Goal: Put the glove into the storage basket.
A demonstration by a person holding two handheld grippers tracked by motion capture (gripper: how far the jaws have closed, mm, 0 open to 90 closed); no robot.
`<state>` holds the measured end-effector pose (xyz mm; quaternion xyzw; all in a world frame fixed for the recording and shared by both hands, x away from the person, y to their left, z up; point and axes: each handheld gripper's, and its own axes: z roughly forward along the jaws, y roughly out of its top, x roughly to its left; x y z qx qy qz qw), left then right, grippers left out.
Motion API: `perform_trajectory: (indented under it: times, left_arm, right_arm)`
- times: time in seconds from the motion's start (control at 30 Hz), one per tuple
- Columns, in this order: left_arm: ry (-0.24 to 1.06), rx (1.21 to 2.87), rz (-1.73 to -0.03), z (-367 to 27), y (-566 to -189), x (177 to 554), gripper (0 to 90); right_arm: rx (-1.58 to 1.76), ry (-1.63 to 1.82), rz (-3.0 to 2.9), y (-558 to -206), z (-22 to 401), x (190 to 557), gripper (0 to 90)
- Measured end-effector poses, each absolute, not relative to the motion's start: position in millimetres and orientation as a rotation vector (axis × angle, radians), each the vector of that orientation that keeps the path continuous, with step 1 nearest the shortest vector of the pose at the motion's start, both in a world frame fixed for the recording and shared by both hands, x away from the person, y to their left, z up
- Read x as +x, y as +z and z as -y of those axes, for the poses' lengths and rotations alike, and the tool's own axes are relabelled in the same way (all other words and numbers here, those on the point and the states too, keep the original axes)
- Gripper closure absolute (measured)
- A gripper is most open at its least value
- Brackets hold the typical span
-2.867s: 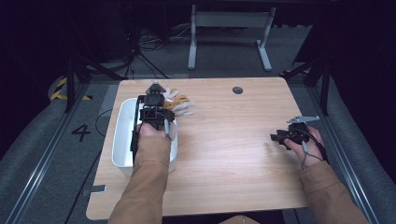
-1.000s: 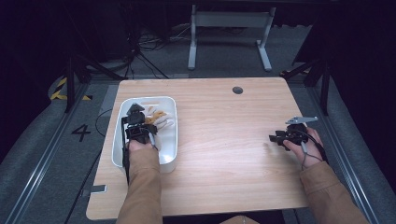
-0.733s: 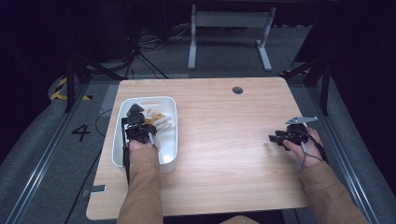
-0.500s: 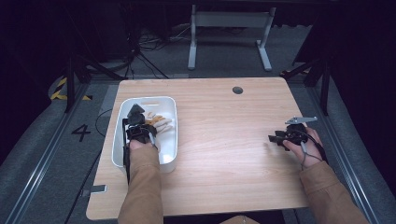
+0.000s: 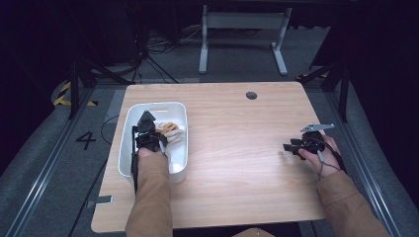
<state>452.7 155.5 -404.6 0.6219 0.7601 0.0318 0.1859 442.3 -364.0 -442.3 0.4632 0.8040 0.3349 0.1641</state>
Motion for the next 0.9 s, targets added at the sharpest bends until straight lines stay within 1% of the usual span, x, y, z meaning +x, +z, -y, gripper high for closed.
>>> perform_trajectory:
  times: [0.13, 0.23, 0.53, 0.6, 0.63, 0.9]
  left_arm:
    - [0.087, 1.754, -2.151, -155.7, -407.4, 453.6, 66.5]
    - [0.058, 1.767, -2.163, -156.8, -409.1, 454.5, 66.0]
    - [0.004, 1.810, -2.217, -153.7, -413.3, 458.4, 59.3]
    - [0.004, 1.812, -2.220, -152.3, -413.0, 459.5, 55.7]
    - [-0.034, 1.812, -2.215, -152.0, -413.5, 460.6, 53.0]
    - [-0.136, 1.882, -2.191, -141.5, -413.0, 463.8, 27.9]
  right_arm:
    - [1.319, 0.956, -2.293, -442.5, 364.3, 442.5, 53.5]
    - [1.315, 0.952, -2.296, -443.3, 363.9, 442.9, 53.4]
    - [1.319, 0.957, -2.292, -443.9, 363.3, 442.4, 53.5]
    - [1.319, 0.960, -2.290, -443.7, 363.3, 442.4, 53.7]
    - [1.320, 0.963, -2.287, -443.6, 363.4, 442.5, 53.9]
    - [1.319, 0.979, -2.273, -442.0, 364.1, 441.9, 54.9]
